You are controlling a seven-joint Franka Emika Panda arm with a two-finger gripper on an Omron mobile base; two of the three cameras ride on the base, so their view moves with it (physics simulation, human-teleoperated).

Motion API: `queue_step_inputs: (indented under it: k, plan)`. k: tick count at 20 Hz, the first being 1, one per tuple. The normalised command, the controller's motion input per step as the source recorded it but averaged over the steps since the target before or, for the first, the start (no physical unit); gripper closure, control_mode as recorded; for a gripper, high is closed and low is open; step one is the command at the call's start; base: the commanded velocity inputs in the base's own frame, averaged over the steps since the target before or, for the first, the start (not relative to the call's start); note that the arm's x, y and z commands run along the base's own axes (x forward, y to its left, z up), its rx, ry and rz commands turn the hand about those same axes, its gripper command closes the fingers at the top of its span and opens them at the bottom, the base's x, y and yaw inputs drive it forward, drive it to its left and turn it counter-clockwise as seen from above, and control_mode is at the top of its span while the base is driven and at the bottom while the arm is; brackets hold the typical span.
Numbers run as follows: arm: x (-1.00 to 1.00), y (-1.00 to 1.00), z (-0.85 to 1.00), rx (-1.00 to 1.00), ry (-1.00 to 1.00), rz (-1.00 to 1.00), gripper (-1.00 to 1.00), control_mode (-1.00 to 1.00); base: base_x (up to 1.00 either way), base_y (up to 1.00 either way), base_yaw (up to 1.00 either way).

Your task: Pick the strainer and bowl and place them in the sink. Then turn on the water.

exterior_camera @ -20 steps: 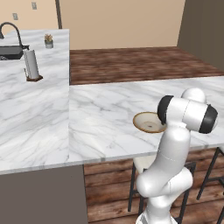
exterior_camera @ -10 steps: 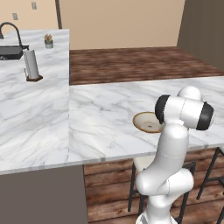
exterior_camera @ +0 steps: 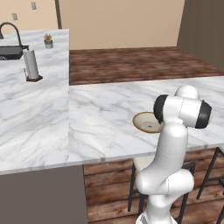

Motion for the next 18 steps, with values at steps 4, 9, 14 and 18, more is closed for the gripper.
queue_step_inputs:
  k: [4,9,14,18]
  plan:
    - [0.21,0.00,-0.26,0.00,0.00,0.00,-1.00,-1.00,0.00,0.00,0.00]
    - [0.21,0.00,-0.26,0.00,0.00,0.00,-1.00,-1.00,0.00,0.00,0.00]
    - [0.21,0.00,-0.24,0.00,0.00,0.00,-1.00,-1.00,0.00,0.00,0.00]
    - [0.17,0.00,-0.21,0.00,0.00,0.00,-1.00,-1.00,0.00,0.00,0.00]
